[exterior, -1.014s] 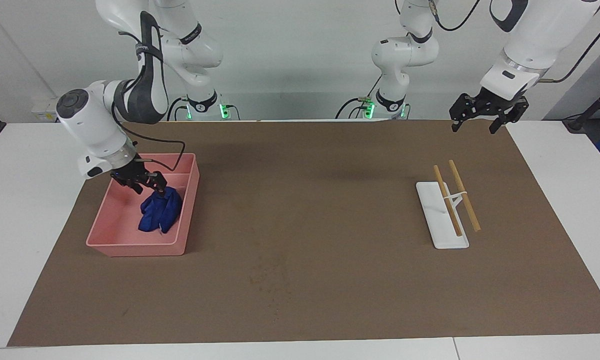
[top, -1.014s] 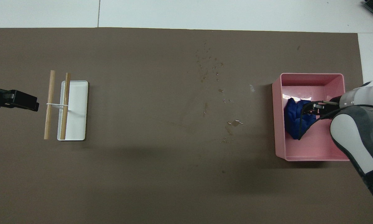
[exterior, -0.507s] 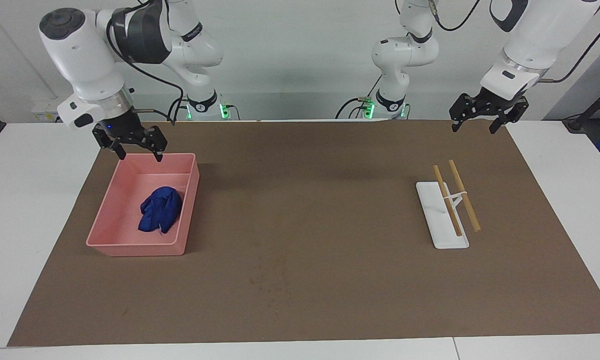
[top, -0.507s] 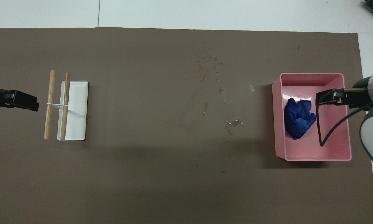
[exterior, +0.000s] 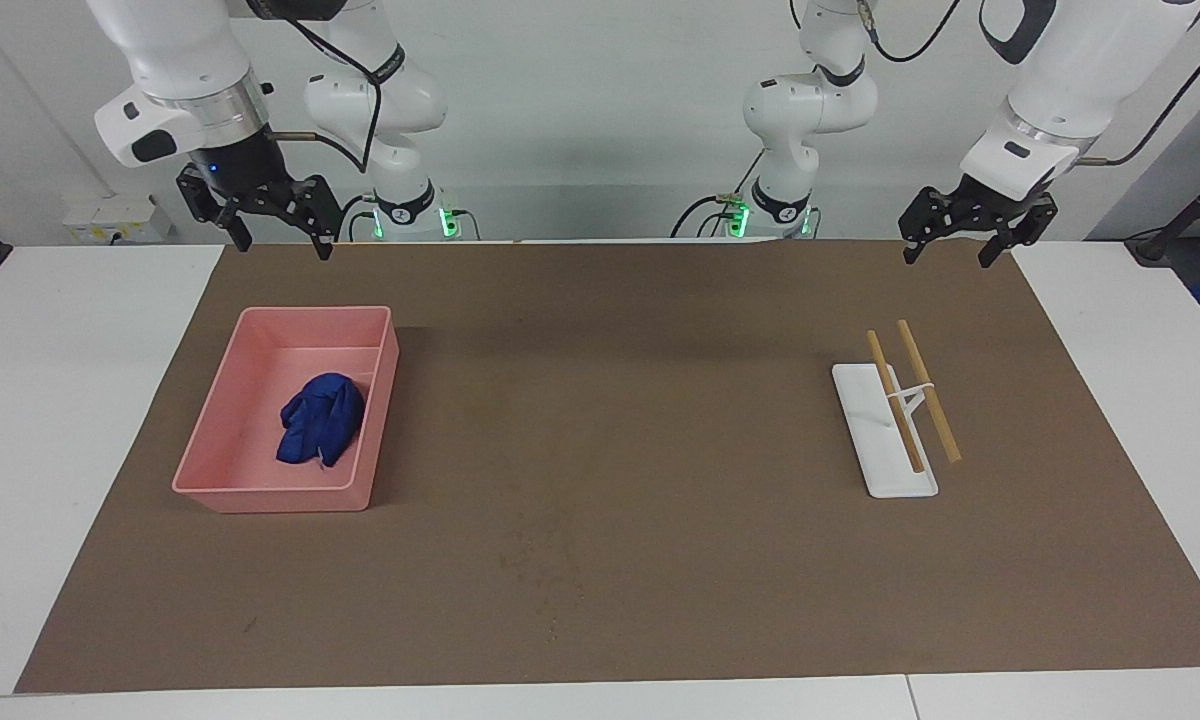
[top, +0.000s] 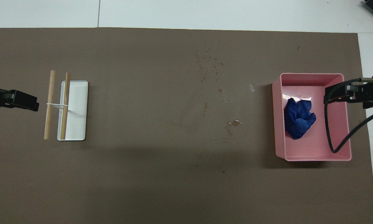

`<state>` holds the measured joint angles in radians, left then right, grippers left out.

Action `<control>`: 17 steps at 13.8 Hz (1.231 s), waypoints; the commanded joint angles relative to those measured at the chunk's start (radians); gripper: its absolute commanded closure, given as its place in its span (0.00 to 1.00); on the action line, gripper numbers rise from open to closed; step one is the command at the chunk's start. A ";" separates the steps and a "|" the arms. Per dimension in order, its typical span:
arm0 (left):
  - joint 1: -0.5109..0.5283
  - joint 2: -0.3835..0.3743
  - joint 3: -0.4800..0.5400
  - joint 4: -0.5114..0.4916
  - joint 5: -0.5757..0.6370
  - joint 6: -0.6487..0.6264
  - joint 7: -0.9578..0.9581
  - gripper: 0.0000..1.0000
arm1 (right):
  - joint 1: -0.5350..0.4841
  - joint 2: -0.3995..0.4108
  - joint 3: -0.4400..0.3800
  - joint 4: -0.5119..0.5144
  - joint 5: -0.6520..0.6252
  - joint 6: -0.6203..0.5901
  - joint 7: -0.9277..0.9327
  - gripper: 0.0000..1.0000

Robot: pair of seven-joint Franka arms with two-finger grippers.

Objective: Wipe water with towel using both arms

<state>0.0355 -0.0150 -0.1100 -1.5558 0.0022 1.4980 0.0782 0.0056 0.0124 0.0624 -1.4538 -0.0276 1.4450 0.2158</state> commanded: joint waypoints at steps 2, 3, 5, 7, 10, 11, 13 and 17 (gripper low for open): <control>0.014 -0.020 -0.010 -0.026 0.009 0.013 0.014 0.00 | -0.013 -0.049 -0.001 -0.051 0.031 -0.029 0.011 0.00; 0.014 -0.020 -0.010 -0.026 0.010 0.013 0.014 0.00 | -0.016 -0.049 -0.001 -0.054 0.032 -0.029 0.010 0.00; 0.014 -0.020 -0.010 -0.026 0.010 0.013 0.014 0.00 | -0.026 -0.061 -0.001 -0.086 0.035 -0.029 0.010 0.00; 0.014 -0.020 -0.010 -0.026 0.010 0.013 0.014 0.00 | -0.023 -0.071 -0.001 -0.108 0.034 -0.015 0.008 0.00; 0.014 -0.020 -0.010 -0.026 0.009 0.013 0.014 0.00 | -0.026 -0.083 -0.003 -0.132 0.035 -0.011 0.008 0.00; 0.014 -0.020 -0.010 -0.026 0.010 0.013 0.014 0.00 | -0.026 -0.085 -0.003 -0.137 0.035 -0.012 0.007 0.00; 0.014 -0.020 -0.010 -0.026 0.010 0.013 0.014 0.00 | -0.026 -0.086 -0.003 -0.137 0.035 -0.012 0.008 0.00; 0.014 -0.020 -0.010 -0.026 0.010 0.013 0.014 0.00 | -0.026 -0.086 -0.003 -0.140 0.035 -0.012 0.008 0.00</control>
